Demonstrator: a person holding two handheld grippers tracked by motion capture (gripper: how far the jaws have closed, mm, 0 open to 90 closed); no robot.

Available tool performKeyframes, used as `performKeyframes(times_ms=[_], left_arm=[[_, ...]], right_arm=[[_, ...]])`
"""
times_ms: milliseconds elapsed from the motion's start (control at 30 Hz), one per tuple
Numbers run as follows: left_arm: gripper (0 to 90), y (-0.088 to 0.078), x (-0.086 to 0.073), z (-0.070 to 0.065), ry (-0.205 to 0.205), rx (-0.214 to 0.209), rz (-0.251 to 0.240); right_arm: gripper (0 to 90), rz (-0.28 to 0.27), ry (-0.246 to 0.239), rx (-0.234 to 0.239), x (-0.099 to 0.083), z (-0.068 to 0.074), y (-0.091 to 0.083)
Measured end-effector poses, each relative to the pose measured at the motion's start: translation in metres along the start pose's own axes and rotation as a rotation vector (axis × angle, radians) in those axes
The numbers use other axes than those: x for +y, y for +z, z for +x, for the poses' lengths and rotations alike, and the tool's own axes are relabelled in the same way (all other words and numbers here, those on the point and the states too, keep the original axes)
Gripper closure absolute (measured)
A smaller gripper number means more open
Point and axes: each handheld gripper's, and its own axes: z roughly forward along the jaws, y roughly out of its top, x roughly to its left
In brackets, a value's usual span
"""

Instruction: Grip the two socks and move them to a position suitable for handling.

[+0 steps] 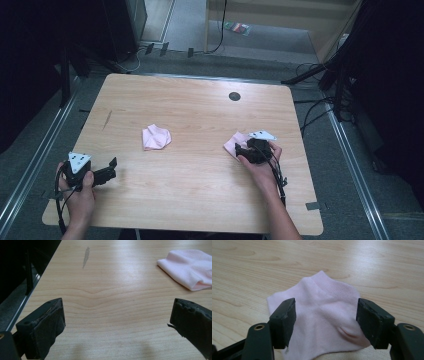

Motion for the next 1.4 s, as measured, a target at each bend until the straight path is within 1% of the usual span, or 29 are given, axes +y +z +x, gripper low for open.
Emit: performKeyframes(times_ms=[100, 233, 267, 400, 467, 567, 600, 633, 667, 700, 733, 767, 800, 900, 933, 967, 1000, 1033, 1067, 1100, 1133, 1167, 1200, 1233, 1267, 1300, 1333, 1367, 1400], left_arm=[[0.0, 0.000, 0.000, 0.000, 0.001, 0.001, -0.001], [0.0, 0.000, 0.000, -0.001, 0.002, 0.004, 0.001], [0.0, 0.000, 0.000, 0.000, 0.003, 0.004, 0.002], [0.0, 0.000, 0.000, -0.001, 0.002, 0.004, 0.003], [0.0, 0.000, 0.000, -0.001, 0.004, 0.004, 0.005], [0.0, 0.000, 0.000, -0.001, 0.000, 0.004, 0.004], [0.0, 0.000, 0.000, 0.000, 0.000, 0.004, 0.003], [0.0, 0.000, 0.000, 0.000, -0.002, 0.003, 0.004], [0.0, 0.000, 0.000, 0.000, -0.001, 0.002, 0.003], [0.0, 0.000, 0.000, 0.000, -0.001, 0.002, 0.003], [0.0, 0.000, 0.000, 0.000, 0.001, 0.002, 0.004], [0.0, 0.000, 0.000, -0.001, 0.001, 0.003, 0.004], [0.0, 0.000, 0.000, -0.001, 0.001, 0.003, 0.004], [0.0, 0.000, 0.000, -0.001, 0.001, 0.004, 0.003], [0.0, 0.000, 0.000, 0.000, -0.001, -0.003, 0.001], [0.0, 0.000, 0.000, 0.000, -0.001, -0.003, 0.001], [0.0, -0.001, 0.000, 0.000, -0.012, -0.009, -0.005], [0.0, -0.001, 0.000, 0.000, -0.012, -0.009, -0.005], [0.0, -0.001, 0.000, 0.001, -0.014, -0.008, -0.008], [0.0, -0.001, 0.000, 0.001, -0.014, -0.008, -0.008], [0.0, -0.001, -0.001, 0.000, -0.013, -0.007, -0.013], [0.0, -0.001, -0.001, 0.000, -0.013, -0.007, -0.013], [0.0, -0.001, -0.001, 0.000, -0.013, -0.006, -0.013], [0.0, -0.001, 0.000, 0.000, -0.013, -0.005, -0.012], [0.0, -0.001, 0.000, 0.000, -0.012, -0.003, -0.013], [0.0, -0.001, 0.000, 0.000, -0.012, -0.003, -0.013], [0.0, -0.001, 0.000, 0.000, -0.010, 0.001, -0.012], [0.0, -0.001, 0.000, 0.000, -0.010, 0.001, -0.012], [0.0, -0.001, -0.001, 0.000, -0.008, -0.002, -0.018]], right_arm=[[31.8, 0.003, -0.012, -0.014, -0.001, 0.001, 0.003], [33.9, 0.019, -0.012, -0.011, -0.003, 0.002, 0.008], [34.6, 0.041, -0.013, -0.003, -0.005, 0.004, 0.012], [35.0, 0.036, -0.009, 0.008, -0.006, 0.004, 0.013], [35.8, 0.031, -0.014, -0.002, -0.007, 0.005, 0.012], [38.0, 0.028, -0.017, -0.001, -0.007, 0.005, 0.012], [41.3, 0.024, -0.018, 0.003, -0.008, 0.006, 0.012], [46.9, 0.019, -0.017, 0.008, -0.008, 0.007, 0.012], [55.7, 0.004, -0.027, 0.017, -0.009, 0.008, 0.011], [55.7, 0.004, -0.027, 0.017, -0.009, 0.008, 0.011], [67.1, -0.007, -0.032, 0.026, -0.010, 0.010, 0.011], [67.1, -0.007, -0.032, 0.026, -0.010, 0.010, 0.011], [75.4, -0.022, -0.036, 0.035, -0.012, 0.013, 0.011], [78.2, -0.025, -0.037, 0.034, -0.012, 0.014, 0.011], [79.6, -0.026, -0.026, 0.041, -0.012, 0.014, 0.011], [79.6, -0.026, -0.026, 0.041, -0.012, 0.014, 0.011], [80.3, -0.026, -0.011, 0.051, -0.012, 0.012, 0.010], [80.3, -0.026, -0.011, 0.051, -0.012, 0.012, 0.010], [80.7, -0.025, 0.008, 0.052, -0.012, 0.010, 0.009], [80.7, -0.025, 0.008, 0.052, -0.012, 0.010, 0.009], [80.8, -0.038, 0.035, 0.049, -0.013, 0.009, 0.005], [80.8, -0.038, 0.035, 0.049, -0.013, 0.009, 0.005], [80.8, -0.060, 0.053, 0.045, -0.013, 0.009, -0.001], [80.8, -0.060, 0.053, 0.045, -0.013, 0.009, -0.001], [80.8, -0.087, 0.063, 0.052, -0.013, 0.011, -0.009], [80.8, -0.087, 0.063, 0.052, -0.013, 0.011, -0.009], [80.8, -0.102, 0.063, 0.054, -0.012, 0.014, -0.017], [80.8, -0.102, 0.063, 0.054, -0.012, 0.014, -0.017], [80.7, -0.110, 0.062, 0.061, -0.009, 0.018, -0.028]])
